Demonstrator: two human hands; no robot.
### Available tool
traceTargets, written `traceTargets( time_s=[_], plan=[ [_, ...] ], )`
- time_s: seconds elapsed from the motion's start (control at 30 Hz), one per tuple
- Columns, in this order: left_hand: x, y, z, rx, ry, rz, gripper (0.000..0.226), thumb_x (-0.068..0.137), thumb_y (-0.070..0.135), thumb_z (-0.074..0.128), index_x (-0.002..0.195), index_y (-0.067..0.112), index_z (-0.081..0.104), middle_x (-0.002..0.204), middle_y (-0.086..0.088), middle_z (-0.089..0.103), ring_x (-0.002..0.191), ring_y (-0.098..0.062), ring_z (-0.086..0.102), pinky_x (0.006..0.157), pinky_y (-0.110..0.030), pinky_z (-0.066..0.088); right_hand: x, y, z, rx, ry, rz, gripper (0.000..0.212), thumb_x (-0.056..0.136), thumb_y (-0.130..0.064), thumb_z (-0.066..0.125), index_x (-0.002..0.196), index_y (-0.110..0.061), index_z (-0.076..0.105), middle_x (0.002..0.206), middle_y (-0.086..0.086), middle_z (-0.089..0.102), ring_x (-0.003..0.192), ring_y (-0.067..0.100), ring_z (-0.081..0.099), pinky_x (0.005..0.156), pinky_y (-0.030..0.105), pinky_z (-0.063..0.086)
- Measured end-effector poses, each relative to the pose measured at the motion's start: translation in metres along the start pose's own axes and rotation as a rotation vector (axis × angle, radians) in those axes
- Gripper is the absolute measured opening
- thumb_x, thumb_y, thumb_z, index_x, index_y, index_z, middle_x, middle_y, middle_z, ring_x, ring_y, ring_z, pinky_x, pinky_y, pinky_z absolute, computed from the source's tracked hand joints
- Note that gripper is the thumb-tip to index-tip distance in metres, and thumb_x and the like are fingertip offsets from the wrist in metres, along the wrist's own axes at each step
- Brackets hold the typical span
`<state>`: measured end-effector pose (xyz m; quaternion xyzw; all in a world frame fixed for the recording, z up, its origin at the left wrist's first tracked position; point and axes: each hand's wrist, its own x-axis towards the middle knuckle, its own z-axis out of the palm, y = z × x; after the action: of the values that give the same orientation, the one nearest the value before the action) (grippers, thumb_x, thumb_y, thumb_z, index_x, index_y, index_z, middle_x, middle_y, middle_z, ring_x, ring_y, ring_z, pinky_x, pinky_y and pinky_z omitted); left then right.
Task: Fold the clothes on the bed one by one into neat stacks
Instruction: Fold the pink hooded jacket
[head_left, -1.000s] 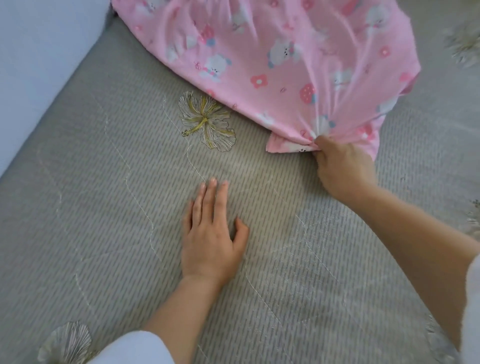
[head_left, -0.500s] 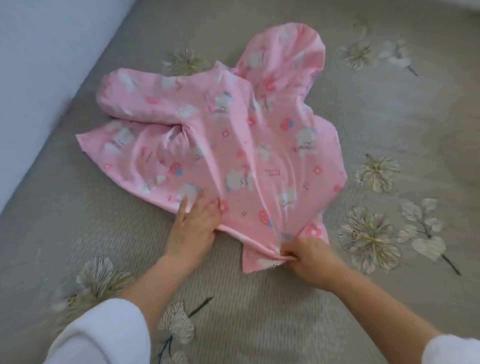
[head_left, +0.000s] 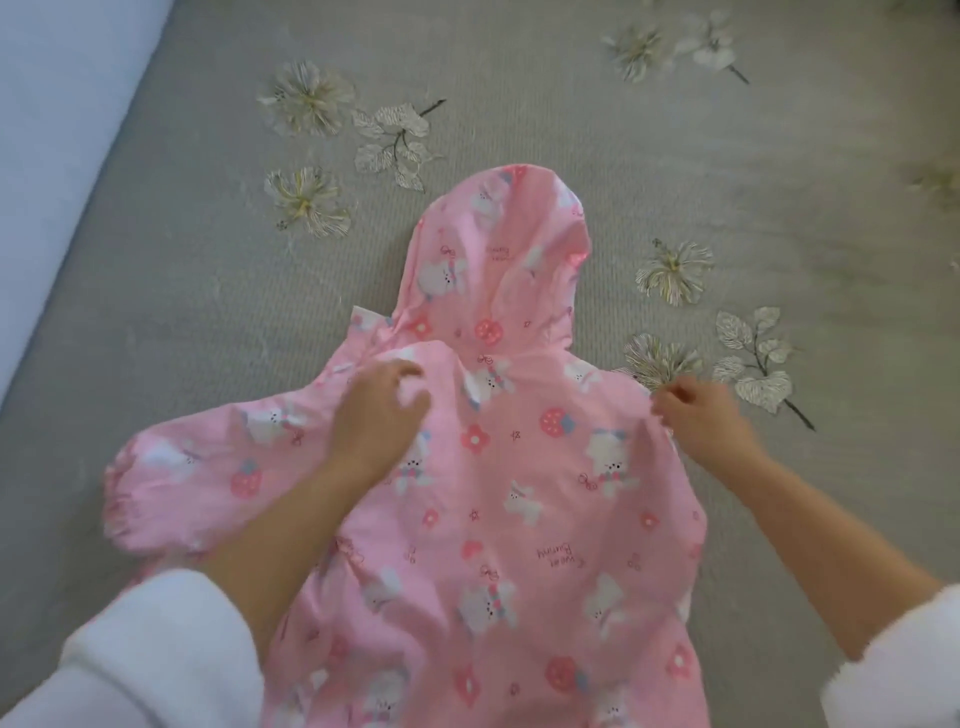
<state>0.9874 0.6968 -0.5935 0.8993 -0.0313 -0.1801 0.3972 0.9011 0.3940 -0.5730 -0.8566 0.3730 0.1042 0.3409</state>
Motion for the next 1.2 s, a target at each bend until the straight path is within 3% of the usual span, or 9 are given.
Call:
traceTargets(
  time_s=[0.1,0.23,0.33,0.47,0.53,0.7,0.83,1.1,1.2],
  plan=[
    [0.042,-0.032,-0.013,0.286,0.05,-0.087,0.046,0.09,0.019,0.058,0.133,0.006,0.049,0.139,-0.018,0.046,0.13,-0.032,0.041,0.107,-0.034,0.026,0.022,-0.001,0.023,-0.05,0.18,0.019,0.024,0.089,-0.011,0.049,0.107,-0.004,0.063,0.107,0.017,0.066,0.097,0.03,0.058,0.076,0.034,0.04],
    [0.034,-0.064,-0.015,0.305,-0.125,-0.294,0.07,0.082,0.023,0.069,0.142,0.012,0.034,0.133,-0.024,0.046,0.123,-0.038,0.044,0.097,-0.04,0.037,0.016,0.004,0.065,-0.241,-0.06,-0.014,0.061,0.087,-0.025,0.057,0.142,-0.016,0.033,0.129,0.017,0.051,0.122,0.036,0.043,0.094,0.041,0.036],
    [0.011,-0.064,-0.009,0.264,-0.137,-0.448,0.102,0.072,0.023,0.078,0.151,0.017,0.014,0.139,-0.031,0.035,0.128,-0.039,0.039,0.101,-0.042,0.035,-0.002,0.015,0.078,-0.35,-0.135,-0.03,0.059,0.091,-0.031,0.053,0.144,-0.023,0.029,0.122,0.022,0.047,0.113,0.04,0.048,0.095,0.042,0.04],
    [-0.005,-0.049,-0.012,0.091,-0.255,-0.477,0.03,0.075,0.014,0.072,0.102,0.005,0.062,0.095,-0.013,0.066,0.084,-0.026,0.06,0.067,-0.03,0.044,-0.011,0.017,0.059,-0.497,-0.266,-0.101,0.009,0.082,-0.022,0.058,0.087,-0.015,0.06,0.097,0.014,0.067,0.094,0.034,0.063,0.073,0.034,0.049],
    [-0.005,-0.028,-0.026,0.064,-0.26,-0.415,0.004,0.08,0.009,0.065,0.079,0.005,0.067,0.071,-0.006,0.06,0.067,-0.02,0.051,0.055,-0.027,0.035,-0.006,0.004,0.033,-0.409,-0.196,-0.116,0.017,0.082,-0.022,0.059,0.066,-0.017,0.053,0.084,0.012,0.068,0.083,0.032,0.063,0.062,0.031,0.042],
    [0.017,0.058,-0.088,-0.143,0.012,-0.251,0.016,0.078,-0.004,0.058,0.071,0.01,0.063,0.063,-0.001,0.054,0.06,-0.015,0.046,0.04,-0.011,0.034,0.004,-0.057,-0.072,0.009,0.276,-0.175,0.039,0.067,-0.018,0.073,0.046,-0.011,0.041,0.045,-0.004,0.032,0.045,0.015,0.031,0.045,0.032,0.021],
    [0.019,0.142,-0.141,-0.268,0.198,0.017,0.029,0.076,-0.004,0.064,0.094,0.019,0.067,0.068,0.009,0.058,0.056,-0.003,0.051,0.044,-0.007,0.038,-0.002,-0.107,-0.155,0.17,0.534,-0.308,0.035,0.071,-0.019,0.072,0.051,-0.02,0.043,0.065,0.0,0.041,0.054,0.015,0.035,0.051,0.032,0.024],
    [-0.003,0.193,-0.159,-0.066,0.473,0.418,0.02,0.082,0.009,0.067,0.102,0.006,0.063,0.102,-0.01,0.059,0.091,-0.022,0.056,0.081,-0.034,0.047,-0.028,-0.107,-0.221,0.289,0.738,-0.572,0.015,0.078,-0.019,0.07,0.074,-0.014,0.057,0.086,-0.002,0.04,0.064,-0.002,0.043,0.06,0.006,0.035],
    [-0.011,0.164,-0.134,0.051,0.446,0.5,0.032,0.075,-0.003,0.073,0.105,-0.001,0.064,0.105,0.0,0.055,0.089,-0.001,0.05,0.087,-0.009,0.037,-0.031,-0.068,-0.203,0.204,0.696,-0.572,0.014,0.075,-0.008,0.072,0.079,-0.012,0.059,0.088,0.003,0.043,0.062,0.003,0.034,0.06,0.005,0.034]
  ],
)
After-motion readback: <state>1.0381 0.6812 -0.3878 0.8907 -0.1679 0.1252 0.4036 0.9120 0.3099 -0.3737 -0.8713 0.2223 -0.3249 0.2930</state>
